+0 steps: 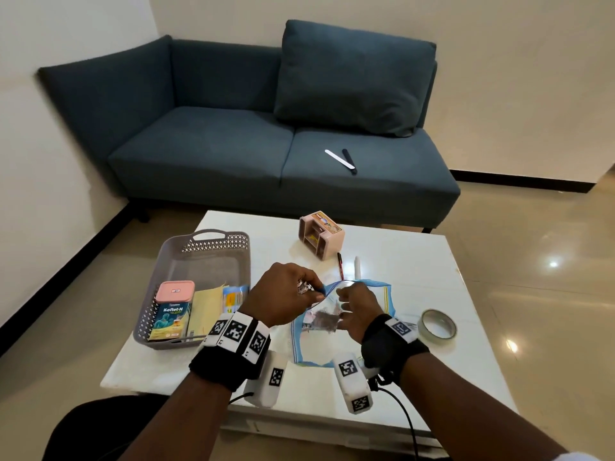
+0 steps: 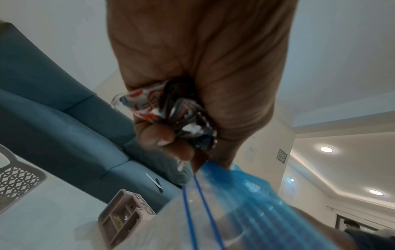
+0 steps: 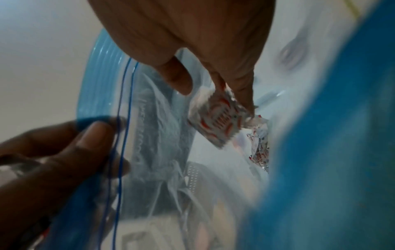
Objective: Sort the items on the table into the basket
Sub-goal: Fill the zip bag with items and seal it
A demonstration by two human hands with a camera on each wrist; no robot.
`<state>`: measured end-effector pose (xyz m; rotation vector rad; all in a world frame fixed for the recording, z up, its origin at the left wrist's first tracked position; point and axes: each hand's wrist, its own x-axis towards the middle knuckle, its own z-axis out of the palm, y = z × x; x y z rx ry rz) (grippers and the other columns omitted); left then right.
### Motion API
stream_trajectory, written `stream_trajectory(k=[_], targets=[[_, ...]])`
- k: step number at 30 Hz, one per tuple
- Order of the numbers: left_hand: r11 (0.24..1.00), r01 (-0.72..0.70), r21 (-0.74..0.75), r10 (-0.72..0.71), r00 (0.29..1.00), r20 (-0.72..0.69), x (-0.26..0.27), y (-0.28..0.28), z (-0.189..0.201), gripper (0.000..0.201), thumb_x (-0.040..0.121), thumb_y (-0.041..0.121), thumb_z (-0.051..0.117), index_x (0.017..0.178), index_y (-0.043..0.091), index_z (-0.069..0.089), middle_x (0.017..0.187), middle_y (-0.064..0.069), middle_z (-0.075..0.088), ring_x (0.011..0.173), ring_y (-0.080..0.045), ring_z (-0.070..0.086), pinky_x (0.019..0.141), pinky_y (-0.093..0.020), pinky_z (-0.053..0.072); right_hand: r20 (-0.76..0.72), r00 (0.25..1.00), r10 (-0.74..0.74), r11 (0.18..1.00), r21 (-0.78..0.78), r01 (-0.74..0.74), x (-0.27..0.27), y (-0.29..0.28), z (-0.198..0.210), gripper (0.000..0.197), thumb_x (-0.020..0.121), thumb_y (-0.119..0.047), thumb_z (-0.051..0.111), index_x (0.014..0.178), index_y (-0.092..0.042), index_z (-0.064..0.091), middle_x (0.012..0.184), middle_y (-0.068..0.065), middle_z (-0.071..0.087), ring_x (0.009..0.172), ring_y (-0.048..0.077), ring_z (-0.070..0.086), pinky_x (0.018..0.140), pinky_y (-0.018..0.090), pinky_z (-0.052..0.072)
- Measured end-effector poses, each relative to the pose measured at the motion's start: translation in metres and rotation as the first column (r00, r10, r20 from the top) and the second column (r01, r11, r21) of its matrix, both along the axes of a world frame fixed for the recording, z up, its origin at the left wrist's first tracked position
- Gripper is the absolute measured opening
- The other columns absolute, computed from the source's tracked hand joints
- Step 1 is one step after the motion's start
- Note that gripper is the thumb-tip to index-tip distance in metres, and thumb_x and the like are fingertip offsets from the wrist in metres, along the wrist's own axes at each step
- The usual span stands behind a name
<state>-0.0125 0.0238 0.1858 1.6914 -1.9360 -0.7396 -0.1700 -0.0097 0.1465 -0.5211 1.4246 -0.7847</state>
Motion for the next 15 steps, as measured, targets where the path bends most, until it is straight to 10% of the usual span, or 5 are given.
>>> stream_trajectory(k=[4,7,10,12,15], targets=[[1.000,-0.003,0.001,0.003,1.000,0.027,0.003,-0.005,-0.001,0.007,0.080,0.029,0.076,0.087,0.031,0.077,0.090,0.011,0.073,0.082,-0.005,0.063,0.077,-0.024,0.049,-0.202,0.966,0.160,0.977,-0.107,-0.184,-0.008,0.006,0.019,0.020,0.083,-0.005,0.055,0.101,-0.005,0.062,0.113,0.014,0.058,0.099,0.031,0.054,0.089,0.045,0.048],[1.000,0.011,-0.017,-0.010,0.996,0.087,0.004,-0.007,0.004,0.009,0.081,0.027,0.076,0.090,0.029,0.076,0.095,0.009,0.073,0.084,-0.007,0.063,0.079,-0.025,0.051,-0.743,0.615,0.263,0.719,-0.274,-0.638,-0.019,0.010,0.028,0.012,0.079,-0.010,0.065,0.086,-0.007,0.075,0.090,0.010,0.074,0.081,0.027,0.069,0.075,0.035,0.057],[0.999,0.048,-0.020,-0.044,0.988,0.150,0.004,-0.010,0.009,0.011,0.084,0.026,0.074,0.095,0.026,0.075,0.097,0.008,0.072,0.086,-0.009,0.064,0.078,-0.024,0.051,-0.921,0.339,-0.192,0.477,-0.389,-0.788,-0.037,0.019,0.043,0.006,0.072,-0.019,0.073,0.078,-0.021,0.073,0.089,-0.003,0.068,0.085,0.017,0.059,0.067,0.029,0.050],[0.997,0.076,-0.021,-0.072,0.987,0.146,0.005,-0.012,0.012,0.012,0.082,0.025,0.076,0.094,0.026,0.075,0.096,0.006,0.073,0.083,-0.007,0.064,0.076,-0.021,0.050,-0.944,0.134,-0.301,0.423,-0.257,-0.869,-0.047,0.015,0.047,0.022,0.069,-0.031,0.080,0.090,-0.030,0.072,0.119,0.001,0.058,0.110,0.021,0.047,0.083,0.033,0.046],[0.994,0.103,-0.028,-0.099,0.989,0.114,0.007,-0.014,0.016,0.013,0.080,0.023,0.078,0.092,0.024,0.076,0.092,0.003,0.074,0.078,-0.006,0.063,0.069,-0.015,0.044,-0.997,-0.067,-0.028,0.504,0.044,-0.862,-0.058,-0.002,0.051,0.044,0.072,-0.036,0.079,0.113,-0.042,0.065,0.151,0.001,0.030,0.136,0.025,0.027,0.106,0.044,0.033]])
